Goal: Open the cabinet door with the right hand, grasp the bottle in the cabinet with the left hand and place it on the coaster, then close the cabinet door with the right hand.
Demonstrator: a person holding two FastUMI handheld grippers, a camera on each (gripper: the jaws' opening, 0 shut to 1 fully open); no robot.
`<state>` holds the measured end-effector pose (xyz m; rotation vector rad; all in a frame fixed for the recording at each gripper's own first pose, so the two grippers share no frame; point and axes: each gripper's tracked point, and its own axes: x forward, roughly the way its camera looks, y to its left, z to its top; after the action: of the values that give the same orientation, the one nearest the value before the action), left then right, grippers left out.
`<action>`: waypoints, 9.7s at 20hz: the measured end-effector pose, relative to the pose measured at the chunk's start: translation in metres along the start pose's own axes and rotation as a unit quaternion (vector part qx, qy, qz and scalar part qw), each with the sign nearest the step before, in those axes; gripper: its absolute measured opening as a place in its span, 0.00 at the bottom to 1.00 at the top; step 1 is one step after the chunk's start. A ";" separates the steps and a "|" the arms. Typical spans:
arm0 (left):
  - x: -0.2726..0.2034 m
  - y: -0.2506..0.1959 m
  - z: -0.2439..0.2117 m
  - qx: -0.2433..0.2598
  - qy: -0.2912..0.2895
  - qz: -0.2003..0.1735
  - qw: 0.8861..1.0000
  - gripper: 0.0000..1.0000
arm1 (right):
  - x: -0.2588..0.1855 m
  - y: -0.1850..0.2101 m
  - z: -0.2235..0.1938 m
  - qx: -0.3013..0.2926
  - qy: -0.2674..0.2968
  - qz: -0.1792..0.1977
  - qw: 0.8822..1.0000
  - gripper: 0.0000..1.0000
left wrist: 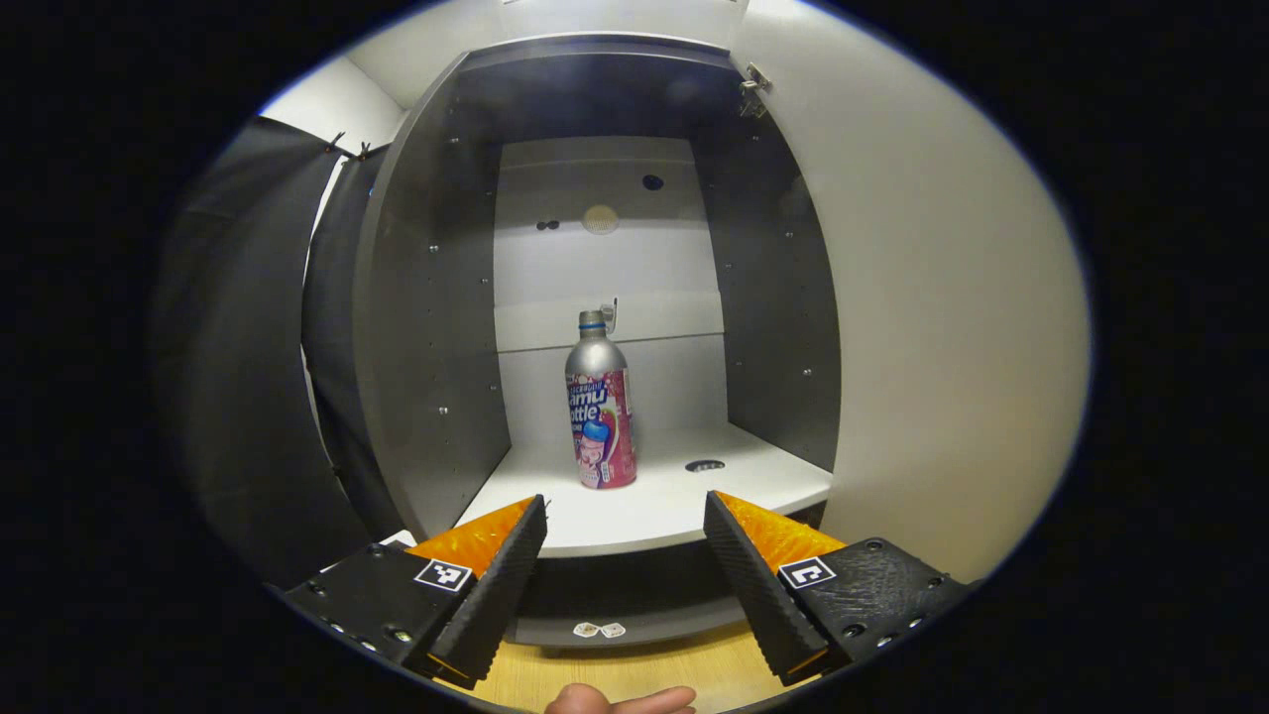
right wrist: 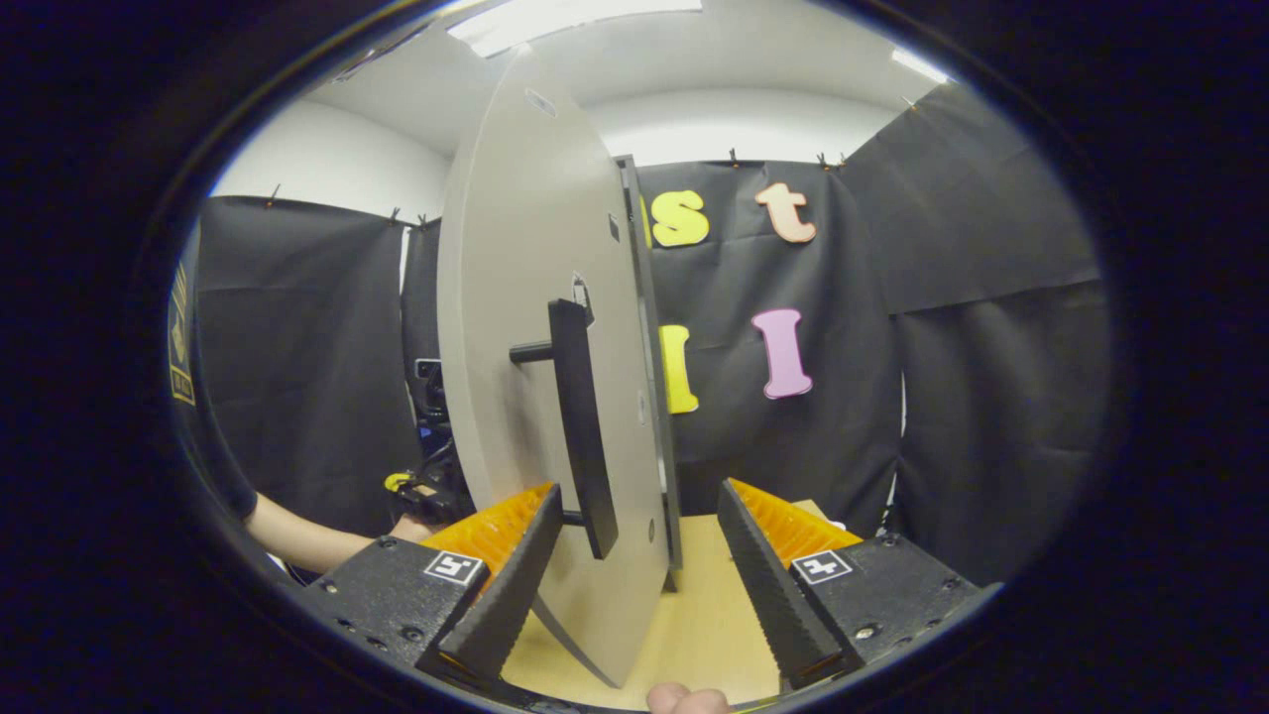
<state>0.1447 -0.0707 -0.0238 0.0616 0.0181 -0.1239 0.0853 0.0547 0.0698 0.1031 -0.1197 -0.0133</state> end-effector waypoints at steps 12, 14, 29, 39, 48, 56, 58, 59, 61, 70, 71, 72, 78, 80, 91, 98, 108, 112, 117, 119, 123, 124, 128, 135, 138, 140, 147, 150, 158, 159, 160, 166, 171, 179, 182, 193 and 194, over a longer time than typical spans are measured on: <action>0.100 0.022 0.017 -0.048 0.009 0.030 0.998 0.96 | 0.001 -0.049 -0.001 0.042 -0.007 -0.055 0.998 0.98; 0.114 0.026 0.023 -0.043 0.004 0.037 0.998 0.96 | -0.001 -0.058 0.001 0.043 -0.006 -0.064 0.997 0.95; 0.169 0.034 0.016 -0.075 0.039 0.072 0.994 0.81 | 0.004 -0.059 -0.001 0.050 -0.004 -0.050 0.998 0.97; 0.132 0.047 0.030 -0.079 0.028 0.085 0.993 0.76 | 0.008 -0.060 -0.001 0.060 0.003 -0.020 0.998 0.95; 0.050 0.059 0.061 -0.068 0.001 0.079 0.995 0.76 | 0.014 -0.056 -0.002 0.083 0.004 0.033 0.996 0.95; -0.016 0.099 0.059 -0.063 -0.022 0.101 0.993 0.76 | 0.011 -0.056 -0.003 0.088 0.011 0.046 0.995 0.97; -0.028 0.105 0.049 -0.062 -0.023 0.105 0.992 0.76 | 0.012 -0.056 -0.004 0.095 0.013 0.047 0.994 0.97; -0.035 0.113 0.045 -0.061 -0.024 0.110 0.992 0.76 | 0.011 -0.056 -0.004 0.100 0.015 0.049 0.994 0.95; -0.045 0.120 0.032 -0.059 -0.020 0.115 0.991 0.76 | 0.011 -0.055 -0.005 0.110 0.015 0.052 0.992 0.97; -0.078 0.138 -0.052 -0.034 0.020 0.111 0.993 0.76 | 0.010 -0.053 -0.006 0.144 0.027 0.026 0.989 0.94; -0.081 0.140 -0.061 -0.030 0.021 0.109 0.993 0.76 | 0.010 -0.052 -0.006 0.142 0.025 0.023 0.989 0.94; -0.085 0.142 -0.069 -0.024 0.020 0.110 0.993 0.76 | 0.010 -0.050 -0.008 0.142 0.030 0.022 0.989 0.97; -0.109 0.148 -0.119 -0.019 0.040 0.097 0.994 0.76 | 0.005 -0.060 -0.012 0.144 0.059 -0.007 0.988 1.00; -0.113 0.147 -0.138 -0.019 0.048 0.095 0.994 0.76 | 0.002 -0.062 -0.022 0.104 0.080 -0.033 0.991 1.00; -0.137 0.138 -0.235 -0.043 0.081 0.103 0.990 0.76 | -0.038 -0.088 -0.068 -0.089 0.153 -0.147 0.973 1.00; -0.162 0.129 -0.294 -0.043 0.095 0.122 0.987 0.77 | -0.047 -0.105 -0.121 -0.056 0.246 -0.159 0.954 1.00; -0.184 0.123 -0.326 -0.092 0.094 0.166 0.977 0.77 | -0.012 -0.078 -0.135 -0.083 0.277 -0.107 0.951 1.00; -0.193 0.118 -0.326 -0.079 0.072 0.173 0.979 0.76 | -0.021 -0.072 -0.143 -0.079 0.285 -0.107 0.949 1.00; -0.194 0.123 -0.331 -0.073 0.074 0.186 0.977 0.82 | -0.027 -0.070 -0.148 -0.096 0.289 -0.104 0.947 1.00; -0.195 0.124 -0.324 -0.065 0.061 0.191 0.978 0.88 | -0.026 -0.069 -0.148 -0.092 0.284 -0.101 0.949 1.00; -0.201 0.128 -0.311 -0.032 0.061 0.192 0.979 0.90 | -0.031 -0.068 -0.159 -0.076 0.291 -0.102 0.948 1.00; -0.203 0.125 -0.305 -0.022 0.062 0.187 0.980 0.89 | -0.032 -0.065 -0.162 -0.068 0.292 -0.099 0.949 1.00; -0.211 0.120 -0.287 0.006 0.070 0.172 0.983 0.91 | -0.027 -0.061 -0.166 -0.033 0.284 -0.094 0.954 1.00; -0.240 0.102 -0.197 -0.005 0.049 0.140 0.989 0.93 | -0.020 -0.083 -0.171 0.005 0.257 -0.106 0.961 1.00; -0.248 0.075 -0.115 0.021 0.007 0.103 0.994 0.97 | -0.017 -0.099 -0.167 0.037 0.238 -0.128 0.962 1.00; -0.247 0.051 -0.071 0.021 -0.019 0.067 0.997 0.98 | -0.010 -0.107 -0.154 0.059 0.214 -0.140 0.965 1.00; -0.206 0.014 0.004 -0.032 0.033 -0.006 0.999 0.96 | 0.016 -0.107 -0.062 0.076 0.116 -0.084 0.987 0.98; -0.192 0.027 0.026 -0.066 0.013 0.008 0.998 0.96 | 0.013 -0.095 -0.016 0.070 0.063 -0.066 0.993 0.98; -0.194 0.027 0.010 -0.046 0.025 0.002 0.999 0.95 | 0.007 -0.065 0.010 0.062 0.032 -0.043 0.997 0.97; -0.196 0.028 0.008 -0.045 0.026 0.000 0.999 0.95 | 0.007 -0.062 0.009 0.071 0.035 -0.042 0.996 0.97; -0.199 0.030 0.005 -0.044 0.029 0.001 0.999 0.95 | 0.005 -0.058 0.010 0.079 0.037 -0.039 0.995 0.97; -0.209 0.069 -0.013 -0.063 0.046 0.028 0.997 0.95 | 0.012 -0.019 0.003 0.084 0.055 0.000 0.995 0.97; -0.220 0.106 -0.023 -0.107 0.057 0.063 0.991 0.95 | 0.021 0.036 -0.001 0.058 0.071 0.063 0.994 0.92; -0.245 0.151 -0.032 -0.096 0.063 0.109 0.987 0.95 | 0.051 0.075 -0.002 0.062 0.068 0.104 0.990 0.92; -0.256 0.162 -0.030 -0.082 0.061 0.127 0.987 0.95 | 0.061 0.080 -0.001 0.066 0.063 0.101 0.991 0.96; -0.271 0.188 -0.046 -0.088 0.082 0.166 0.979 0.96 | 0.084 0.109 0.001 0.063 0.059 0.138 0.987 0.92; -0.274 0.191 -0.047 -0.088 0.084 0.172 0.978 0.95 | 0.088 0.111 0.001 0.065 0.060 0.142 0.986 0.92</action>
<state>-0.1045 0.1551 -0.0533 -0.1018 0.1873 0.2297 0.1732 0.1632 0.0926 0.2171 -0.0145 0.2850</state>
